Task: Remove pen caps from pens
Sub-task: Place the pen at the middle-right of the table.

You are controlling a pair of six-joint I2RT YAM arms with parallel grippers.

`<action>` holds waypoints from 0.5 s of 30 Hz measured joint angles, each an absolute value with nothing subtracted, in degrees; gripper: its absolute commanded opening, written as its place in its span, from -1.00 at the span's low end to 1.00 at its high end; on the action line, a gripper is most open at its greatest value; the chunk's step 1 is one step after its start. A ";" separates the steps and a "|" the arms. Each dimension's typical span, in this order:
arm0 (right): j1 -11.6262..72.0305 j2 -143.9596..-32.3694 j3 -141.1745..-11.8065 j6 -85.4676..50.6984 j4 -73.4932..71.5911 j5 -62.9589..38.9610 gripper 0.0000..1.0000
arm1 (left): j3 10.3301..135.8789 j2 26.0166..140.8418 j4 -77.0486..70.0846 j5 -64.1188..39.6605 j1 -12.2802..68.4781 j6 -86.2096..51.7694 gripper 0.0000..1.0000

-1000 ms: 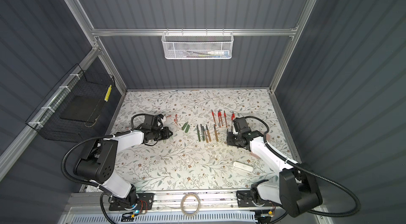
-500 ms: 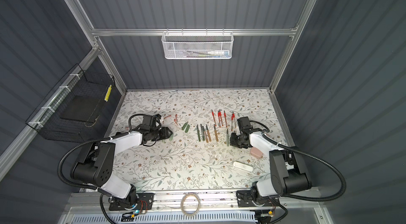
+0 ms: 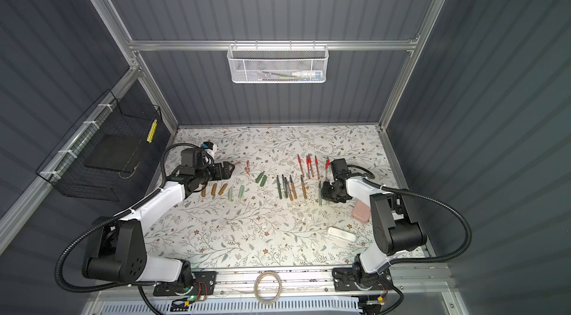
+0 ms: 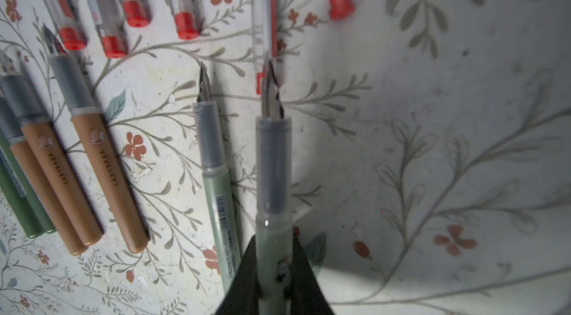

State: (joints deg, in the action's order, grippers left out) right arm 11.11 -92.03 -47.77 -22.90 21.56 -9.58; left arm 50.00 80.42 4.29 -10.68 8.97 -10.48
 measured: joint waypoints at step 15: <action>11.14 -83.57 -48.38 -22.48 25.41 -8.40 -0.25 | 50.00 78.15 4.08 -6.37 3.90 -5.56 1.00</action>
State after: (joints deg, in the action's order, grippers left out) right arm 11.14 -83.57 -48.38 -22.48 25.41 -8.40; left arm 50.00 78.15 4.08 -6.37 3.90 -5.56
